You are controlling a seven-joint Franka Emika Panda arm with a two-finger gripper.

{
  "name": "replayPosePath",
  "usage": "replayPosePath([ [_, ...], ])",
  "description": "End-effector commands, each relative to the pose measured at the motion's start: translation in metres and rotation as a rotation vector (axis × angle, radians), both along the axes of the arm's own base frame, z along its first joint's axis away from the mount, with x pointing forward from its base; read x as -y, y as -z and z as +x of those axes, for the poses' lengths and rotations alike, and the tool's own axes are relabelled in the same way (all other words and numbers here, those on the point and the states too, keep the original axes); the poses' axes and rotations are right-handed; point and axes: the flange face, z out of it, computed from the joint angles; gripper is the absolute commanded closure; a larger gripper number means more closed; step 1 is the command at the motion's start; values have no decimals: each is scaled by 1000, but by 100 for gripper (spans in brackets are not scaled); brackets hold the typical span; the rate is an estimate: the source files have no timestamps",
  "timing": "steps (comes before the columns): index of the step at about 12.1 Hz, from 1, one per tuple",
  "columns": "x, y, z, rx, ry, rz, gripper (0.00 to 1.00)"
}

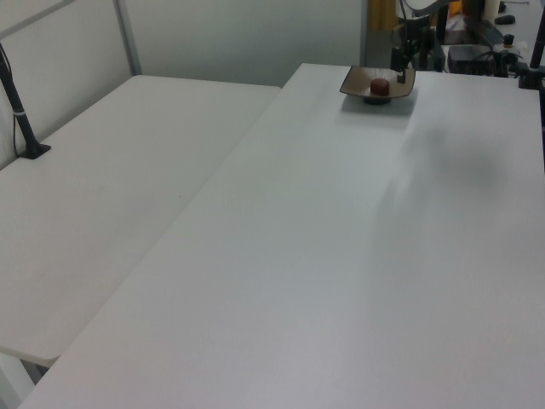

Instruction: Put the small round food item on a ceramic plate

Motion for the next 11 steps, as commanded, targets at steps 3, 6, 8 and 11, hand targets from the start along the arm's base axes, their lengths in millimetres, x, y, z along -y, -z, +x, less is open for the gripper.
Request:
replayPosePath([
  [3,-108,-21,-69,-79,-135,25,0],
  [6,-173,-56,-87,-12,-208,90,0],
  [8,-224,-71,-91,2,-288,86,0],
  [11,-250,-86,-87,37,-321,119,0],
])
